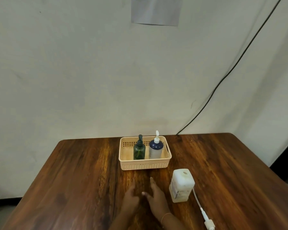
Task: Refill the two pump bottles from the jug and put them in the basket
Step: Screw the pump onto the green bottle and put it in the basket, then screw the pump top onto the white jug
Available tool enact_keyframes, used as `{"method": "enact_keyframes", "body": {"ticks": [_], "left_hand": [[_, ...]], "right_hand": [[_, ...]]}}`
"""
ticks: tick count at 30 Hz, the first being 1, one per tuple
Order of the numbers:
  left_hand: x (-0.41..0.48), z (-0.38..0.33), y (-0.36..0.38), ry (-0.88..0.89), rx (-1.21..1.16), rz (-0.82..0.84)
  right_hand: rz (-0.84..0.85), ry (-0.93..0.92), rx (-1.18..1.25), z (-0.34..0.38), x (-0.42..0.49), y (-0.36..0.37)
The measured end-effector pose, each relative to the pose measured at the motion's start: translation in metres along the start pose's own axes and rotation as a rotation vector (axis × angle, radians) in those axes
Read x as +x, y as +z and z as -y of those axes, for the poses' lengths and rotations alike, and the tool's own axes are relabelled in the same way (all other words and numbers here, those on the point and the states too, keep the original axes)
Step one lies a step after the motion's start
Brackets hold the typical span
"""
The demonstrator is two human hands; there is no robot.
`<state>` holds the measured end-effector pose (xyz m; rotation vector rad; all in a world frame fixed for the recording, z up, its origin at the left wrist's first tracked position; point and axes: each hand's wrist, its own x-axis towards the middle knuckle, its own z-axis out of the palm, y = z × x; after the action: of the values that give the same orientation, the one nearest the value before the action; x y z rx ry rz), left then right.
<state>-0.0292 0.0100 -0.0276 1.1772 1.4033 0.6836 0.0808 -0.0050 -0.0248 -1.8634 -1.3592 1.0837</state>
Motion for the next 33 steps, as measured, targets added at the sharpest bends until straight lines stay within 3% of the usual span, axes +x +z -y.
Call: {"method": "enact_keyframes", "body": {"ticks": [3,9,12,17,20,27,33], "left_hand": [[-0.008,-0.007,0.009,0.021,0.003,0.034],[-0.015,-0.025,0.042,0.100,-0.019,0.084],[-0.016,-0.035,0.064,0.163,0.081,0.141],[-0.022,-0.051,0.096,0.197,0.155,0.237],[-0.020,-0.049,0.105,0.190,0.137,0.319],[-0.026,-0.054,0.102,0.154,0.099,0.321],[-0.031,-0.040,0.082,0.170,0.042,0.124]], "right_hand": [[-0.068,-0.072,-0.028,0.003,-0.010,-0.011],[-0.412,-0.265,-0.090,0.005,-0.025,-0.063],[-0.547,-0.239,-0.204,-0.007,-0.020,-0.090],[-0.470,0.033,-0.161,-0.029,-0.008,-0.109],[-0.459,0.096,-0.101,-0.033,-0.007,-0.103],[-0.434,0.062,-0.104,-0.035,-0.009,-0.102],[-0.394,-0.068,-0.132,-0.018,-0.015,-0.077]]}}
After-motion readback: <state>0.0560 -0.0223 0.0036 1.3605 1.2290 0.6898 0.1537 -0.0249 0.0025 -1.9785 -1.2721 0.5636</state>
